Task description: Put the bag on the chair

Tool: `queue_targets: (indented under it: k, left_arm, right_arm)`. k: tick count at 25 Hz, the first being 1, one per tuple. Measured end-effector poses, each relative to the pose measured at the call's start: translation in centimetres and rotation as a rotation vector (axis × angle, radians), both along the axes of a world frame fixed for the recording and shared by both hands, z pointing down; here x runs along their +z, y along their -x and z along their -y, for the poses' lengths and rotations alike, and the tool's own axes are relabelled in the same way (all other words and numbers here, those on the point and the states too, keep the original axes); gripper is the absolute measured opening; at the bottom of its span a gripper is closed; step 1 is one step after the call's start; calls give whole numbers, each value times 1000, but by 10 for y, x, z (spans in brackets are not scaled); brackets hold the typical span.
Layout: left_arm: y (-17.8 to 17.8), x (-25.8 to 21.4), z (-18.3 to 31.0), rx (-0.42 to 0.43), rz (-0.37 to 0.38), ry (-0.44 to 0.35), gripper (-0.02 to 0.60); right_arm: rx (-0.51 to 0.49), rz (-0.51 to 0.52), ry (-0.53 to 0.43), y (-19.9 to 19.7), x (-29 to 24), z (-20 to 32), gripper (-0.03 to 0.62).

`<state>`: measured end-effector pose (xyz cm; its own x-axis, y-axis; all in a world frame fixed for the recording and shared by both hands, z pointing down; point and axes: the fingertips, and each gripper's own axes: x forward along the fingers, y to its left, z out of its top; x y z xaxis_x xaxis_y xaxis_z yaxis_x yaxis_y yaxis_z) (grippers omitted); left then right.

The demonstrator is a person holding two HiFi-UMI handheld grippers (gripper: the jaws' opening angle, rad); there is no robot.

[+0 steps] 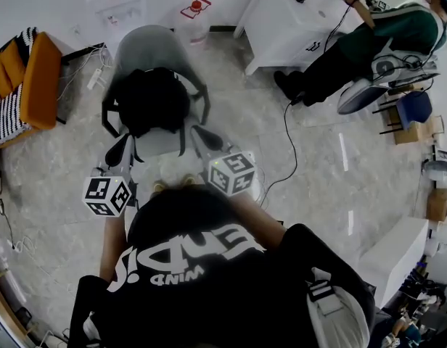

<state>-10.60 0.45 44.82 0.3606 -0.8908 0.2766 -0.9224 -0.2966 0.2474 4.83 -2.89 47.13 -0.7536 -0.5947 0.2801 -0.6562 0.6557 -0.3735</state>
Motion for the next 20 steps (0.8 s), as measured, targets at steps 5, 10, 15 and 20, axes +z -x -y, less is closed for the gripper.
queue_targets:
  k: [5,10,15,20]
  left_arm:
    - [4,1,-3,-5,1,11,2]
    - [6,3,-5,-12,-1,20,2]
    - [7,4,-8,-13,-1,23,2]
    - [9,2,-10,-21,0,29,2]
  right_arm:
    - [-11,-7,-4,3,-3,-5,0]
    - [-17,5,7,9,-3,-6,0]
    - [-27,-2,1,13,-2,-8,0]
    - [-36,-5,4,16,-2,-10,0]
